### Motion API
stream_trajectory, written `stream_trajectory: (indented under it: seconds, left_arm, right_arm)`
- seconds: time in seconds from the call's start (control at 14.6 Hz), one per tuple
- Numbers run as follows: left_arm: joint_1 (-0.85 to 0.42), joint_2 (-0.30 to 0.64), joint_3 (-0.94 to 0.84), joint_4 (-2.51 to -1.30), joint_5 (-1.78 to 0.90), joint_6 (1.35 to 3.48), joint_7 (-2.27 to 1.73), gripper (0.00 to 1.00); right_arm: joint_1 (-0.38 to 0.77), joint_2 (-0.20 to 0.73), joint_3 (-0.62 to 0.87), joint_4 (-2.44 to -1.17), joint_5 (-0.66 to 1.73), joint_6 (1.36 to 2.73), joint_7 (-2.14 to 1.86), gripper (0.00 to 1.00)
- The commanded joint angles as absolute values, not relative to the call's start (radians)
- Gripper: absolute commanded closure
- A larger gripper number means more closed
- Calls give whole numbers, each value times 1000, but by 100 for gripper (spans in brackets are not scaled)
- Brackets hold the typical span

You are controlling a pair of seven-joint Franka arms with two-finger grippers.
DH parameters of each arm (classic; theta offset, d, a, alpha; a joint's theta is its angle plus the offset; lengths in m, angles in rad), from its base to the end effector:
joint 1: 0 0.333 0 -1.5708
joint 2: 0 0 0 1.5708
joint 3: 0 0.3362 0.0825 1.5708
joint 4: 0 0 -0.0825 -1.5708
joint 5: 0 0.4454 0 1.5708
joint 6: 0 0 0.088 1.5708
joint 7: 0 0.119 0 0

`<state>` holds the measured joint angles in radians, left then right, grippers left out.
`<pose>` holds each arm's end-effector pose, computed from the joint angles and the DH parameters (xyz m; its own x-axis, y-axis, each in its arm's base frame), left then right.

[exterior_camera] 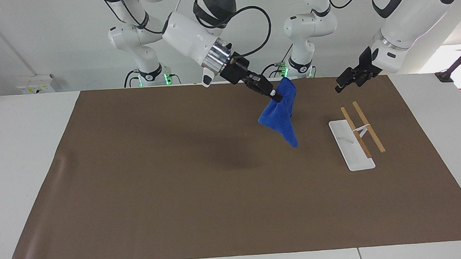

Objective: Right arm passes towel to left arm to hang
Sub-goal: 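Lift the blue towel with the right gripper while the left gripper approaches, then close the left gripper on the towel held by the right gripper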

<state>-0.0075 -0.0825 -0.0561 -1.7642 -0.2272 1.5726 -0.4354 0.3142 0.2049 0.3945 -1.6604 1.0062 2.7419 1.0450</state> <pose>0.5783 -0.0647 0.5825 0.9151 0.3549 -0.1914 0.3850 -0.9102 0.1529 0.5958 0.4393 0.5794 0.5644 -0.5838 -0.5836 -0.7230 -0.0085 -0.6908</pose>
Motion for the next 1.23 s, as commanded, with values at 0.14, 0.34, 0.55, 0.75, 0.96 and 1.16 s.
stream_trajectory:
  seconds: [0.14,0.34,0.55,0.75,0.96,1.16]
  left_arm:
    - [-15,-129,-60,-1867,-351,1707,-814,0]
    - [-15,-133,-60,-1879,-458,1759,-1066,0]
    - [-17,-135,-61,-1888,-486,1789,-1262,0]
    - [-38,-140,-63,-1897,-489,1796,-1362,0]
    - [-43,-152,-64,-1920,-489,1816,-1509,0]
    - [-46,-175,-67,-1965,-489,1835,-1581,0]
  right_arm:
    - [403,244,399,-1621,1161,2868,1175,100]
    - [429,247,397,-1631,1158,2922,1227,100]
    - [477,250,397,-1635,1158,2977,1226,100]
    - [479,250,397,-1637,1160,2979,1230,100]
    - [479,252,397,-1637,1160,2979,1229,100]
    - [480,252,397,-1637,1160,2981,1230,100]
